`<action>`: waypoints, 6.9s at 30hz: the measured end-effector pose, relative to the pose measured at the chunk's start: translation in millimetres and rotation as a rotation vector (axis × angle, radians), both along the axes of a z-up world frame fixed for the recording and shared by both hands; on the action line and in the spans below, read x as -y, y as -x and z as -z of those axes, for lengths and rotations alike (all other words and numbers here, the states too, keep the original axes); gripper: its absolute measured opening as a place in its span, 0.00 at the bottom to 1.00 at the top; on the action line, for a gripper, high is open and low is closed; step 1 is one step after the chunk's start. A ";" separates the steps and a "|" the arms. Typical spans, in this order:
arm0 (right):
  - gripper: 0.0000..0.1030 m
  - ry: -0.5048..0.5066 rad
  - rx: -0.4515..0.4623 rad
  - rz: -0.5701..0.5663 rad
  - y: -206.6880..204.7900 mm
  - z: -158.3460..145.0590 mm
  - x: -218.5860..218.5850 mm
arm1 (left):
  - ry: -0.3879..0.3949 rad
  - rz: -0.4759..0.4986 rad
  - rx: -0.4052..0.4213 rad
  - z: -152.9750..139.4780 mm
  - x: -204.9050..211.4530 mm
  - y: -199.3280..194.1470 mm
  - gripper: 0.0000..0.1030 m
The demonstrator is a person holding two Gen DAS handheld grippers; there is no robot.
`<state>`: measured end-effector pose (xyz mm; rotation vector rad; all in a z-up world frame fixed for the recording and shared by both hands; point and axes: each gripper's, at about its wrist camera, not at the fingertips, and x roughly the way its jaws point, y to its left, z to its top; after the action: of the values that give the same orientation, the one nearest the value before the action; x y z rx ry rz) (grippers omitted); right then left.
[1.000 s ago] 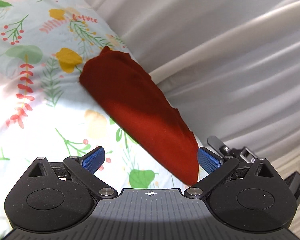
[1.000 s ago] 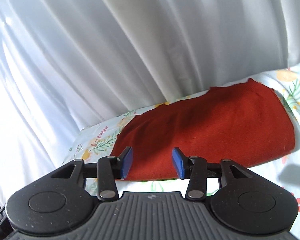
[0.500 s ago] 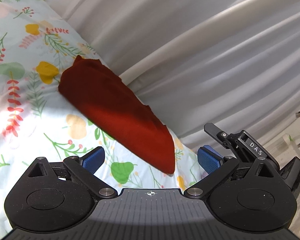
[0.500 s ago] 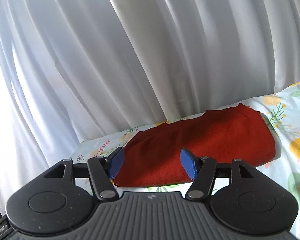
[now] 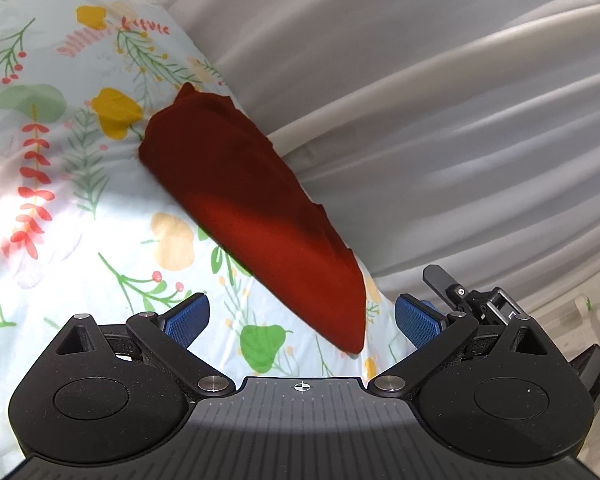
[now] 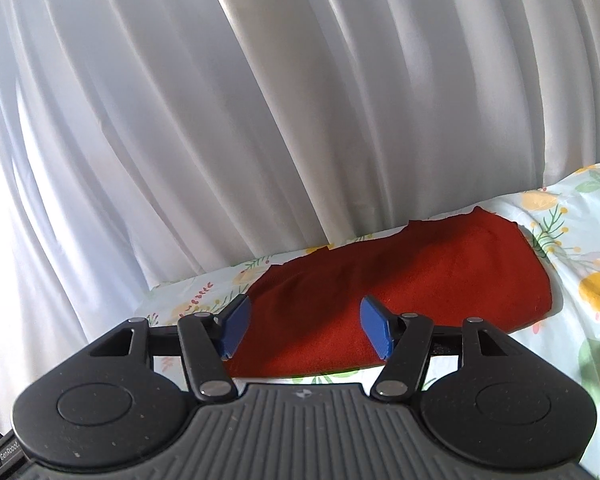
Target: Fold small clothes
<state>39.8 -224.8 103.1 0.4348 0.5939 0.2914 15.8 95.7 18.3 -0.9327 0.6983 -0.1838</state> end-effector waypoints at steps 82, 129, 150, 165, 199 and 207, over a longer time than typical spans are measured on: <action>0.22 -0.061 -0.179 -0.222 -179.4 136.0 14.7 | -0.384 0.325 0.028 49.6 64.8 -194.2 0.67; 0.34 -0.102 -0.288 -0.006 -224.4 163.9 101.5 | -0.542 0.386 -0.118 86.2 117.9 -193.7 0.85; 0.14 0.228 -0.209 0.115 -199.4 153.6 118.9 | -0.576 0.394 -0.141 79.3 128.1 -194.2 0.85; 0.40 -0.102 -0.239 -0.003 -152.8 156.0 139.2 | -0.573 0.410 -0.164 83.3 136.5 -202.9 0.85; 0.49 -0.483 -0.450 -0.066 -234.7 210.8 203.4 | -0.128 0.398 -0.145 107.1 128.8 -312.9 0.68; 0.35 -0.459 -0.393 -0.063 -231.1 199.9 176.0 | -0.159 0.358 -0.093 85.0 119.3 -297.1 0.42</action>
<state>270.9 -400.8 -96.8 0.9295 0.9298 0.4081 312.9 -23.6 -66.7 -0.6618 0.9503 -0.3972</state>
